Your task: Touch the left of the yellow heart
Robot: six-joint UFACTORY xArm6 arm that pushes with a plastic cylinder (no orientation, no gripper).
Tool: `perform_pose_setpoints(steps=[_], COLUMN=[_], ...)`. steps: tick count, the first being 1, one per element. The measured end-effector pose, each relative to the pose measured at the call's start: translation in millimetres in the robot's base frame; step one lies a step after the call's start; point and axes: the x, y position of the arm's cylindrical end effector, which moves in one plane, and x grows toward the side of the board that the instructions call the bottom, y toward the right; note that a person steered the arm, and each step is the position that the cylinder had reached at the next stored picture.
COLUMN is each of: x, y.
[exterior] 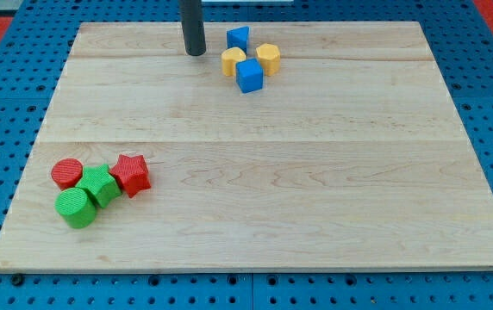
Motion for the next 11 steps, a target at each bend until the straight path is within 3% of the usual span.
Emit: perform_pose_setpoints(steps=[1,4,7,8,9,10,11], x=[34,34,43,26,-42,-47,-9], y=[8,52,-32,-41,-32,-31,-27])
